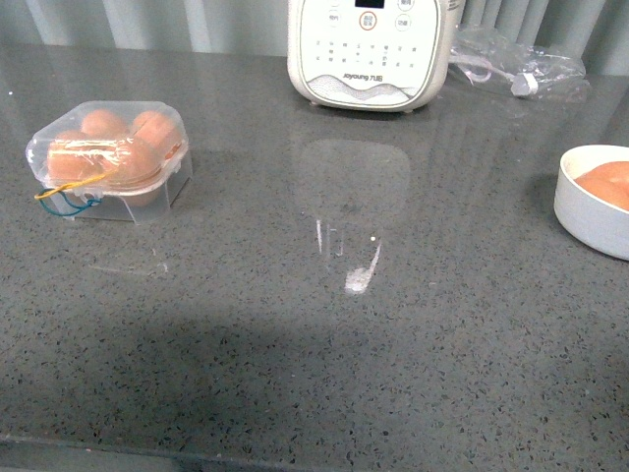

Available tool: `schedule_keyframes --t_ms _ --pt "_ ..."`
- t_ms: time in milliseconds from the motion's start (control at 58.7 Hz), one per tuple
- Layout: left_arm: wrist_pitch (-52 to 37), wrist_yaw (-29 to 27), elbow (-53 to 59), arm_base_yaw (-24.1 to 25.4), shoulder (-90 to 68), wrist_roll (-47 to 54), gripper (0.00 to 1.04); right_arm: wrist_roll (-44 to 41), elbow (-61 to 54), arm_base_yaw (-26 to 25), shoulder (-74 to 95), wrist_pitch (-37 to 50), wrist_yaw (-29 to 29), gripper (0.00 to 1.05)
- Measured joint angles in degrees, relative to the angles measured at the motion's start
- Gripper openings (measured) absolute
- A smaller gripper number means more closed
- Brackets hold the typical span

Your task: Put egg into box

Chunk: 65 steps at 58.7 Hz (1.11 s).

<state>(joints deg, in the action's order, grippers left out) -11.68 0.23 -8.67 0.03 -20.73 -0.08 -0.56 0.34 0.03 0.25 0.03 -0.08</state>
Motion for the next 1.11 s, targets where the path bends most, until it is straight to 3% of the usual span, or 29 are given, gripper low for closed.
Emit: schedule_keyframes --t_ms 613,732,1107 --pt "3.2 -0.2 6.3 0.0 9.9 0.0 0.04 0.0 0.0 0.0 0.0 0.0 0.0 0.97" --pt "11.5 0.0 7.0 0.0 17.7 0.0 0.04 0.0 0.0 0.0 0.0 0.0 0.0 0.97" --pt "11.7 -0.3 7.0 0.0 20.5 0.0 0.04 0.0 0.0 0.0 0.0 0.0 0.0 0.97"
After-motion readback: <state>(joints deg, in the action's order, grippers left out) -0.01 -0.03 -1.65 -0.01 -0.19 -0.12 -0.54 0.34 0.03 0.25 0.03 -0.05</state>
